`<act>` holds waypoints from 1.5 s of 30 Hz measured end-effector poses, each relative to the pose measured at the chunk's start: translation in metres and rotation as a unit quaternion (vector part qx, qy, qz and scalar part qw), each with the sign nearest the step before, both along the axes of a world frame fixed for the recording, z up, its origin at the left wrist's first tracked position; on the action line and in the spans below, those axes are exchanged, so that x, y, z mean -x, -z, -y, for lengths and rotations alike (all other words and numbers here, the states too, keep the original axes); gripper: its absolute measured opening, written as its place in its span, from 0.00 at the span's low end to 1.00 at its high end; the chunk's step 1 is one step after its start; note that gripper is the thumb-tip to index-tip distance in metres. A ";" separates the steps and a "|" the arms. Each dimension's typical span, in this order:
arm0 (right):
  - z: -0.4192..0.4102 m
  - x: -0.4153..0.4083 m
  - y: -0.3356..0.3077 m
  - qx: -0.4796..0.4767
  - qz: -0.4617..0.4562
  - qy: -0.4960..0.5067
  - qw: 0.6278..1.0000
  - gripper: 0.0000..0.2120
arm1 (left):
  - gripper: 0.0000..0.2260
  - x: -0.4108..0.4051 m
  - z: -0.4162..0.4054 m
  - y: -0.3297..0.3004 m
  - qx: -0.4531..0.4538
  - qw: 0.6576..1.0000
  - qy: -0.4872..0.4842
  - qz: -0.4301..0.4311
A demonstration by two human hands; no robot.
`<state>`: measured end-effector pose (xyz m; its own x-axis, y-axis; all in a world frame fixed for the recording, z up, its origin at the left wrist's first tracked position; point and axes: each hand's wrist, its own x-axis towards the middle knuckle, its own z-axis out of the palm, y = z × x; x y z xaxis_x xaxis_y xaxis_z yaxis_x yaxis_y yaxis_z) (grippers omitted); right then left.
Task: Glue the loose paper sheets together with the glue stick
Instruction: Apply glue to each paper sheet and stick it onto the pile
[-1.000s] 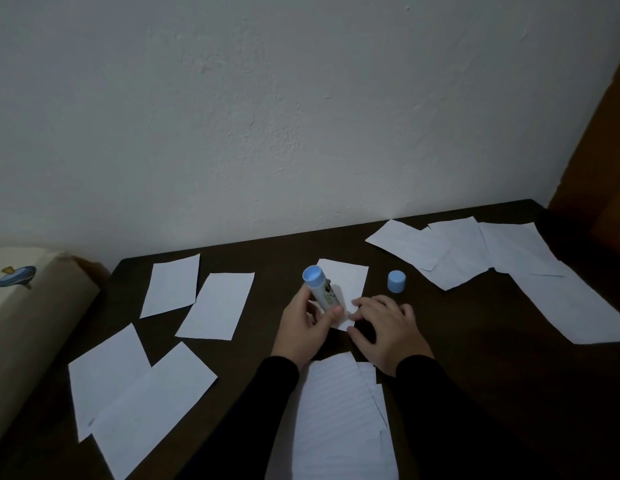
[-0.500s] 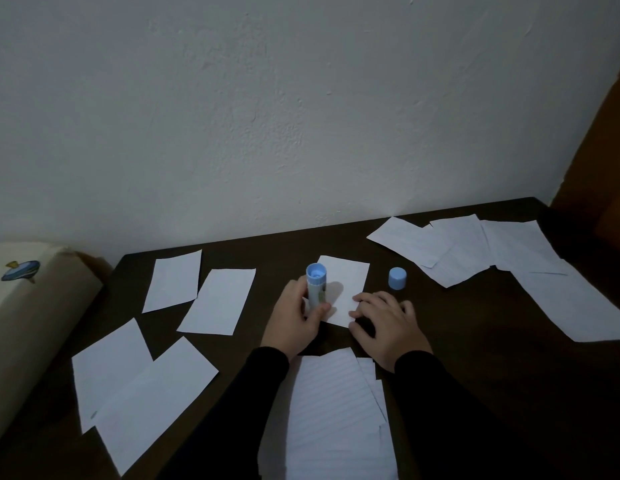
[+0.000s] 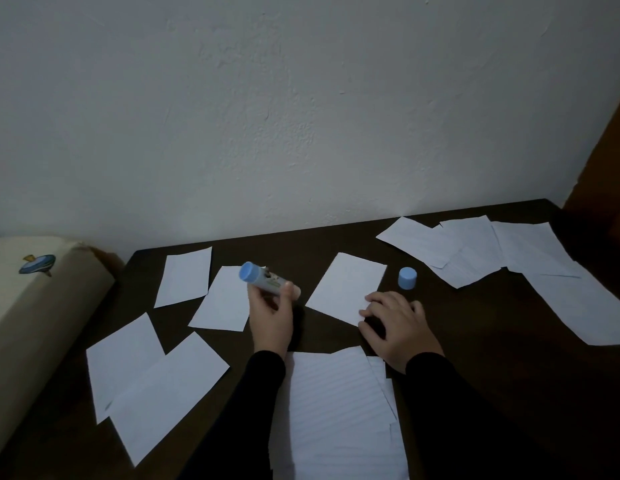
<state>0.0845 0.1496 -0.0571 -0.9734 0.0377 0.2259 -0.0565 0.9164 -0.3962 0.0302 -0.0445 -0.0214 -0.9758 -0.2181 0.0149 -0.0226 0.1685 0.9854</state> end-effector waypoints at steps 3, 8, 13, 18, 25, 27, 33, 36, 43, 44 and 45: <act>0.000 -0.001 0.004 -0.011 -0.053 0.015 0.998 0.11 | 0.23 0.000 -0.001 -0.003 -0.018 1.000 -0.019 0.014; 0.002 0.000 0.001 -0.034 -0.005 0.065 0.997 0.17 | 0.19 0.001 -0.002 0.002 0.002 1.000 0.020 0.014; 0.005 0.001 -0.004 -0.041 0.063 0.070 0.995 0.20 | 0.16 0.001 -0.003 0.002 0.009 0.999 0.032 0.013; 0.008 0.010 -0.016 -0.059 0.113 0.075 0.989 0.19 | 0.18 0.002 -0.002 0.002 0.007 0.999 0.031 0.016; 0.054 0.038 -0.034 -0.107 0.159 0.144 0.971 0.24 | 0.19 0.002 -0.002 0.001 -0.006 1.000 0.013 0.015; 0.058 0.045 -0.038 -0.051 0.132 0.123 0.982 0.24 | 0.19 0.002 -0.001 0.001 -0.019 1.000 0.002 0.016; 0.026 0.050 -0.042 -0.151 0.186 0.026 0.971 0.24 | 0.22 0.002 -0.001 0.001 -0.031 0.999 0.000 0.011; 0.022 0.044 -0.039 -0.176 0.206 0.064 0.960 0.25 | 0.21 0.002 -0.002 0.001 -0.032 0.999 0.005 0.008; 0.037 0.038 -0.044 -0.145 0.113 0.106 0.977 0.24 | 0.19 0.001 -0.001 0.000 -0.025 1.000 0.007 0.006; 0.032 0.039 -0.042 -0.128 0.107 0.105 0.980 0.22 | 0.18 0.001 -0.001 0.000 -0.028 1.000 0.010 0.006; 0.026 0.039 -0.039 -0.121 0.118 0.099 0.981 0.23 | 0.18 0.001 -0.001 0.000 -0.030 0.999 0.012 0.006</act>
<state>0.0455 0.1232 -0.0184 -0.9787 0.2044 0.0203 0.1992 0.9688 -0.1473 0.0289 -0.0436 -0.0217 -0.9808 -0.1949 -0.0091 -0.0311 0.1101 0.9934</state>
